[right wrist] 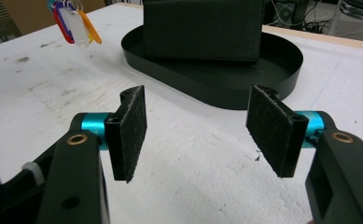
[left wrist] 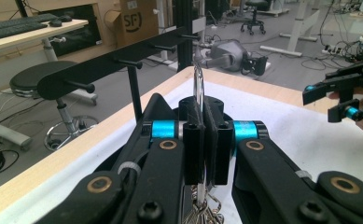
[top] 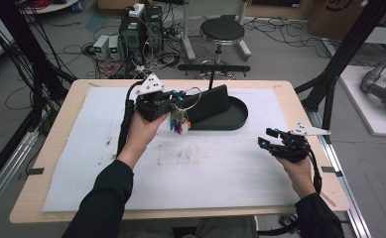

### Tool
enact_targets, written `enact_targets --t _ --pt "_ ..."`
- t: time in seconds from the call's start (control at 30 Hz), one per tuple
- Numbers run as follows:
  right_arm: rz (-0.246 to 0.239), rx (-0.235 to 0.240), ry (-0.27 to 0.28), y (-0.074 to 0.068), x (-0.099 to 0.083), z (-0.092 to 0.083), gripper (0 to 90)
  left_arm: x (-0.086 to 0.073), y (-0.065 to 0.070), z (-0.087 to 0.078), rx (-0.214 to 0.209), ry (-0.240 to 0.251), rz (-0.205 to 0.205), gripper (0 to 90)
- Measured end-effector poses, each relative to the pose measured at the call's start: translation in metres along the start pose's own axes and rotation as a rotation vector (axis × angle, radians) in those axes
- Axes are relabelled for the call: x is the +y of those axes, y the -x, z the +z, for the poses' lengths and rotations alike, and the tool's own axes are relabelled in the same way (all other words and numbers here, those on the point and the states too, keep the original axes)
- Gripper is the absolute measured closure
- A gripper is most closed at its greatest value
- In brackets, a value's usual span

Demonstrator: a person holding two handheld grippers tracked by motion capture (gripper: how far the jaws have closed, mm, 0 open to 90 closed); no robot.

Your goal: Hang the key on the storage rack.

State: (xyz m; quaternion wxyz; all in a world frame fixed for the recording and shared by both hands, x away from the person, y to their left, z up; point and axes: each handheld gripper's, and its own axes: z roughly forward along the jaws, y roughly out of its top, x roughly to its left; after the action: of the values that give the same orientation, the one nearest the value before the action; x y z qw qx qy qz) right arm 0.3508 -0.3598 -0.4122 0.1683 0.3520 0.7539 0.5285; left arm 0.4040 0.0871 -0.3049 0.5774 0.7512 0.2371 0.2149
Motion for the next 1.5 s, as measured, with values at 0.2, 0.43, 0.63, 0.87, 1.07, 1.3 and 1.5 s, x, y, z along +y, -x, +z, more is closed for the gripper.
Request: enact_targets --t 0.2,0.43,0.63,0.87,1.07,1.3,1.5 --pt "0.002 -0.003 0.004 0.001 0.0 0.0 38.8 0.008 -0.004 0.012 -0.001 0.017 -0.003 86.6" --pt "0.005 -0.001 0.004 0.0 0.0 0.0 38.8 0.013 -0.01 0.027 -0.001 0.031 -0.02 86.6" --pt "0.003 -0.001 0.006 0.0 0.0 0.0 38.8 0.014 -0.017 0.041 -0.003 0.05 -0.052 86.6" --pt "-0.002 0.0 0.005 0.0 0.0 0.001 38.9 0.014 -0.025 0.055 0.002 0.067 -0.075 86.6" --pt "0.0 -0.001 0.006 0.0 0.0 0.001 38.9 0.009 -0.03 0.067 0.019 0.063 -0.091 86.6" --pt "0.002 0.002 0.006 0.0 0.0 0.001 38.9 0.008 -0.033 0.081 0.028 0.065 -0.108 86.6" --pt "0.001 0.003 0.008 0.001 0.0 0.001 38.9 0.009 -0.035 0.091 0.04 0.052 -0.111 86.6"
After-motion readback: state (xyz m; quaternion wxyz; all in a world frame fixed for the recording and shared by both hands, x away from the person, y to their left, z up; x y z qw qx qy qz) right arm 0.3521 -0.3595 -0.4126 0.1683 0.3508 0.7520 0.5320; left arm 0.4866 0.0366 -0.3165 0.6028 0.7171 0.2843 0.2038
